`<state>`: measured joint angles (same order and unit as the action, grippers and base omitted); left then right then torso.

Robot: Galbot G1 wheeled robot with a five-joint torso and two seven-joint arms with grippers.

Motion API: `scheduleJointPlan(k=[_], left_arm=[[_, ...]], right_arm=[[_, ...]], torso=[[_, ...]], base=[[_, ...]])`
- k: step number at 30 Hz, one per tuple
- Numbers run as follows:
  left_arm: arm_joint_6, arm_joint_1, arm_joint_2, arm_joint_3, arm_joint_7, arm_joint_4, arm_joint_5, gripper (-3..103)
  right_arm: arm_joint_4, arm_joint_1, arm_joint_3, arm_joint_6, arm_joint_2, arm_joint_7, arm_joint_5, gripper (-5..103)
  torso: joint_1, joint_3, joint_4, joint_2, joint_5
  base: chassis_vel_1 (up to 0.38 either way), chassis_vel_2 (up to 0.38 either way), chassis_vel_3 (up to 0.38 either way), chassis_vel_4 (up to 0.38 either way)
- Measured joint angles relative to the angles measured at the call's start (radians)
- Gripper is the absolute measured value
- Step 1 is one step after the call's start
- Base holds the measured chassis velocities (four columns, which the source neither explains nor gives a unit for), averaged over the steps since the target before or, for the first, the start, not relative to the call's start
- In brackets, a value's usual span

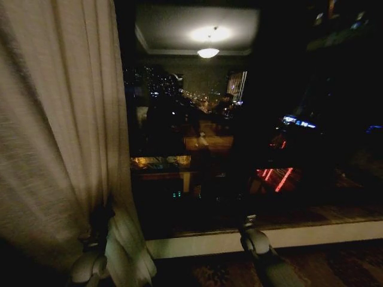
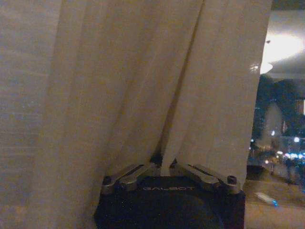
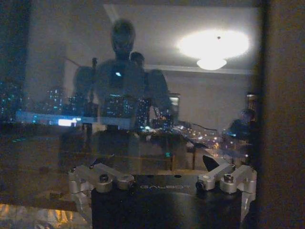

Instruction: Open the curtains by pulling them apart, changing their state from closed to fully open.

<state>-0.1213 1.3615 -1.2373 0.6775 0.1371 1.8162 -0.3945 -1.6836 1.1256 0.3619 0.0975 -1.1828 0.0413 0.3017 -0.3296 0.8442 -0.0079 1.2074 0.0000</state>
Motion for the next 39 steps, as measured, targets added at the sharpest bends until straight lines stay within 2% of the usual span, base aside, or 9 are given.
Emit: scheduleJointPlan(k=[7,12,15,20,39], left_arm=[[-0.001,0.001,0.001,0.007,0.003,-0.004,0.0,0],[-0.001,0.0,0.0,0.005,0.002,-0.006,0.0,0],[-0.001,-0.002,0.0,0.005,0.001,-0.008,0.001,0],[-0.001,-0.002,0.001,0.006,0.001,-0.011,0.001,0],[-0.007,-0.004,0.002,0.007,-0.001,-0.022,-0.001,0]], right_arm=[[0.0,0.0,0.0,0.0,0.0,0.0,0.0,100],[0.0,0.0,0.0,0.0,0.0,0.0,0.0,100],[0.0,0.0,0.001,0.0,0.001,0.0,0.0,100],[0.0,0.0,0.0,0.0,0.0,0.0,0.0,100],[0.0,0.0,0.0,0.0,0.0,0.0,0.0,100]], torso=[[0.0,0.0,0.0002,0.0,-0.0009],[0.0,0.0,-0.0003,0.0,0.0012],[0.0,0.0,-0.0007,0.0,0.0005],[0.0,0.0,0.0,0.0,-0.0006],[0.0,0.0,-0.0002,0.0,-0.0001]], base=[[0.151,0.15,-0.154,-0.167],[0.001,-0.015,0.005,0.008],[0.005,-0.069,-0.002,0.073],[0.094,-0.033,-0.066,0.026],[0.048,0.015,-0.046,-0.01]])
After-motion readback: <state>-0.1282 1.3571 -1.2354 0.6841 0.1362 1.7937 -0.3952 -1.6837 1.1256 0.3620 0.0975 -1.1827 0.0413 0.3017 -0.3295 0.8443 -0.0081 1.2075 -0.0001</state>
